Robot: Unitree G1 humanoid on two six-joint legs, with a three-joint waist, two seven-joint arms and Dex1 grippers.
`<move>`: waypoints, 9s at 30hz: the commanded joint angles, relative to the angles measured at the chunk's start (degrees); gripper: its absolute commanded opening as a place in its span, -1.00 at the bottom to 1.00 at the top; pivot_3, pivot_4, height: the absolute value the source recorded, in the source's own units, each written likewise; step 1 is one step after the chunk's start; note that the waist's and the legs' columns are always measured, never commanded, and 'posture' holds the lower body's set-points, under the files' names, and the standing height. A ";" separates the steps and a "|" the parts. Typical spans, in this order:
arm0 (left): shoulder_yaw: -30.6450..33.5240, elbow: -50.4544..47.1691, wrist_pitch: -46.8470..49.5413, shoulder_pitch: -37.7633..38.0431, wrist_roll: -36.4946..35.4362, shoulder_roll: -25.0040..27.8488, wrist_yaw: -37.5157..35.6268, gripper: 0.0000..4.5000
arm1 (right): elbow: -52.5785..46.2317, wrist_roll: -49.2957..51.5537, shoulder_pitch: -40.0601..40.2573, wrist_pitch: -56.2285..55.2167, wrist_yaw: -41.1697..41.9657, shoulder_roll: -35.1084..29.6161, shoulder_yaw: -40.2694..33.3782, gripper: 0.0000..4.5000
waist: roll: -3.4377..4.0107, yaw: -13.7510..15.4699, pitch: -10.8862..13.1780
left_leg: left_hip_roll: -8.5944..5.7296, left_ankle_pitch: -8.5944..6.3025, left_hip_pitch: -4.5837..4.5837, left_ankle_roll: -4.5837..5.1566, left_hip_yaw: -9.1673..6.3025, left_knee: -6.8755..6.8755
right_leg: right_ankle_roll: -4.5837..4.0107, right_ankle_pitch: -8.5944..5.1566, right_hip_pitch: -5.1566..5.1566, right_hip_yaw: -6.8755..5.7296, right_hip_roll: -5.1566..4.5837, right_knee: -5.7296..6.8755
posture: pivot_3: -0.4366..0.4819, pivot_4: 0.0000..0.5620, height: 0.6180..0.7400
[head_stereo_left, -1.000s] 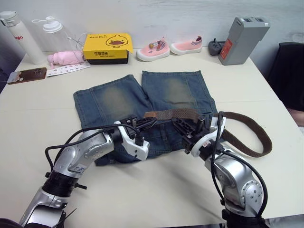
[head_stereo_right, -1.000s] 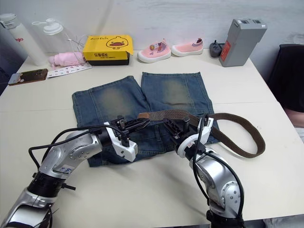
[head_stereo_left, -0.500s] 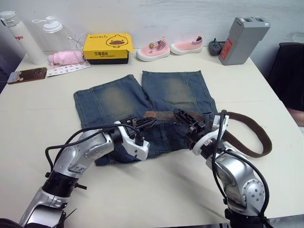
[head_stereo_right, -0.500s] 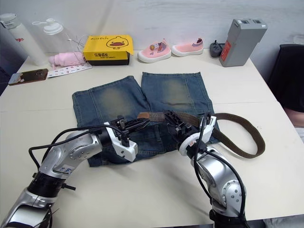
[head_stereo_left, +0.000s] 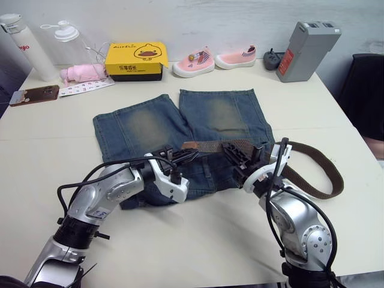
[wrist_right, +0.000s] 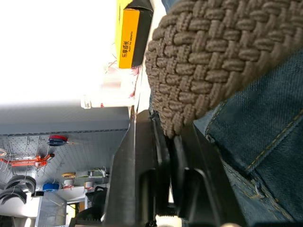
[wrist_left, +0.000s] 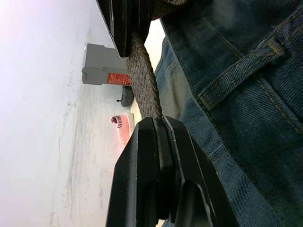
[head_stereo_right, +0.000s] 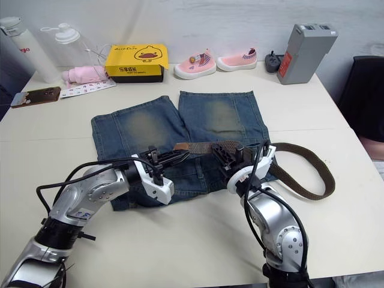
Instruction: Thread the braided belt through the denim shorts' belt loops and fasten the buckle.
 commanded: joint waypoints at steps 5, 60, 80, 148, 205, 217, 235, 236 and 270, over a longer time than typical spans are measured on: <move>1.70 -1.98 7.48 4.34 -19.17 0.00 -9.26 -0.40 | 0.69 0.84 -0.83 1.91 5.46 -4.37 -3.88 -1.00 | 0.00 -0.04 0.00 | 0.02 0.00 0.00 0.00 0.00 0.01 | 0.00 0.00 0.01 0.00 0.00 -0.01 | -0.05 -0.47 -0.15; 13.37 -19.01 44.49 21.97 -56.34 4.24 -27.47 0.02 | 25.26 9.95 -5.30 34.48 20.24 -24.30 -16.28 -1.00 | 0.03 1.31 0.02 | 0.14 -0.06 0.16 0.03 0.06 0.06 | -0.04 -0.02 0.35 -0.01 0.13 -0.36 | -0.05 -0.47 -0.15; 7.23 -4.75 10.98 10.27 -33.29 5.90 -24.46 0.65 | 18.89 6.39 -5.31 26.00 9.63 -17.18 -2.61 -1.00 | 0.03 1.30 0.02 | 0.02 -0.08 0.12 0.03 0.09 0.05 | -0.03 -0.01 0.26 -0.01 0.13 -0.32 | -0.05 -0.47 -0.15; 7.17 1.77 -3.80 9.49 -26.60 10.01 -15.75 -0.81 | 7.97 -97.77 2.93 12.42 63.85 -49.21 14.47 -0.65 | -0.13 1.59 0.00 | 0.22 -0.19 0.54 -0.06 -0.26 0.06 | 0.02 0.02 1.13 -0.65 0.14 -0.92 | -0.05 -0.47 -0.15; 7.35 -1.98 -11.02 12.53 -21.35 7.01 -11.26 -0.81 | -5.51 9.95 9.36 14.01 11.43 -20.62 9.21 0.97 | -0.14 2.68 0.03 | 0.07 -0.26 0.40 0.05 -0.47 0.18 | 0.13 0.09 1.22 -0.80 0.01 -0.96 | -0.05 -0.47 -0.15; 7.85 -2.62 -10.49 13.00 -21.09 7.12 -11.18 -0.81 | 1.67 9.95 5.71 11.17 1.42 -9.44 1.49 0.87 | -0.07 2.62 0.05 | 0.13 -0.26 0.38 0.03 -0.41 0.16 | 0.10 0.07 1.09 -0.72 0.12 -0.87 | -0.05 -0.47 -0.15; 7.34 -4.12 -4.76 14.90 -25.88 7.25 -13.85 -0.06 | 2.74 8.48 1.83 13.73 7.00 -12.29 0.18 -1.00 | -0.05 2.36 0.06 | 0.20 -0.27 0.30 0.06 -0.12 0.14 | 0.08 0.06 0.74 -0.42 0.13 -0.67 | -0.05 -0.47 -0.15; 7.92 -5.40 -0.59 16.83 -29.40 7.68 -15.34 0.10 | 3.24 6.02 1.14 14.31 8.51 -13.43 0.42 -1.00 | -0.05 2.34 0.06 | 0.21 -0.28 0.30 0.06 -0.10 0.14 | 0.08 0.06 0.71 -0.39 0.13 -0.67 | -0.05 -0.47 -0.15; 15.47 4.06 -8.95 23.08 -24.83 10.55 -17.60 0.33 | 17.55 -22.77 -12.94 27.46 16.84 -3.92 11.06 -1.00 | -0.03 0.40 0.05 | 0.64 -0.44 0.32 -0.07 0.93 0.11 | -0.17 -0.02 -0.07 -0.25 0.22 -0.13 | -0.05 -0.47 -0.15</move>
